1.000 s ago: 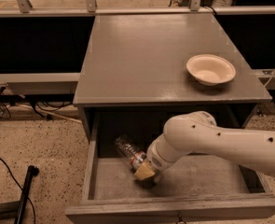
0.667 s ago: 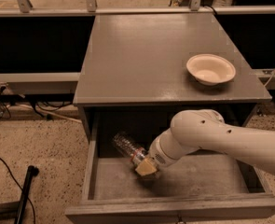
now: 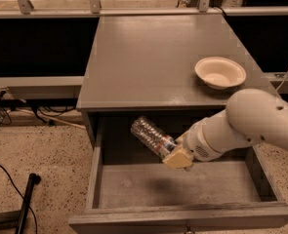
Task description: Pick water bottle from top drawer and place on counter
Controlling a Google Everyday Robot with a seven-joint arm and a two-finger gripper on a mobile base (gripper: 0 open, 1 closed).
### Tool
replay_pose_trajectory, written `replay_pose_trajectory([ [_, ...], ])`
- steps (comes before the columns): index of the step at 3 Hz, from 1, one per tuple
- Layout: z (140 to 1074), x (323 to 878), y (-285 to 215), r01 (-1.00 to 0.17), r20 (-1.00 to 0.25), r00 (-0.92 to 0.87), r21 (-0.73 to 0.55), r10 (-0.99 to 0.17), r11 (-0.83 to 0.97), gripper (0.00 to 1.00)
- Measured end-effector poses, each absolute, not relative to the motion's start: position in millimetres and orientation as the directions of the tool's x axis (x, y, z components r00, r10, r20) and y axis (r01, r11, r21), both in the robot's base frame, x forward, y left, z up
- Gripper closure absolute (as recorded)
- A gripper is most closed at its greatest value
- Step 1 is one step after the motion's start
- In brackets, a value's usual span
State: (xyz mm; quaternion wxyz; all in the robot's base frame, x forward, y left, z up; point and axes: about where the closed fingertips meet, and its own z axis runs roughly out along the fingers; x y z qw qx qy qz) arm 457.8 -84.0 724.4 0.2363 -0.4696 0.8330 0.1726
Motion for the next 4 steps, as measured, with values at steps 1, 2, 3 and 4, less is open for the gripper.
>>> replay_pose_trajectory([
  [1,796.8,446.8,-113.6,-0.900,-0.579,-0.343,-0.022,-0.739,0.435,0.70],
  [2,840.4,457.0,-124.1,-0.919,-0.585,-0.268,-0.084,-0.765,0.385,0.70],
  [3,868.6,489.3,-129.3,-0.920,-0.558,-0.251,-0.116,-0.791,0.374,0.68],
  [4,879.4,540.7,-121.6,-0.908,-0.489,-0.304,-0.113,-0.818,0.405,0.71],
])
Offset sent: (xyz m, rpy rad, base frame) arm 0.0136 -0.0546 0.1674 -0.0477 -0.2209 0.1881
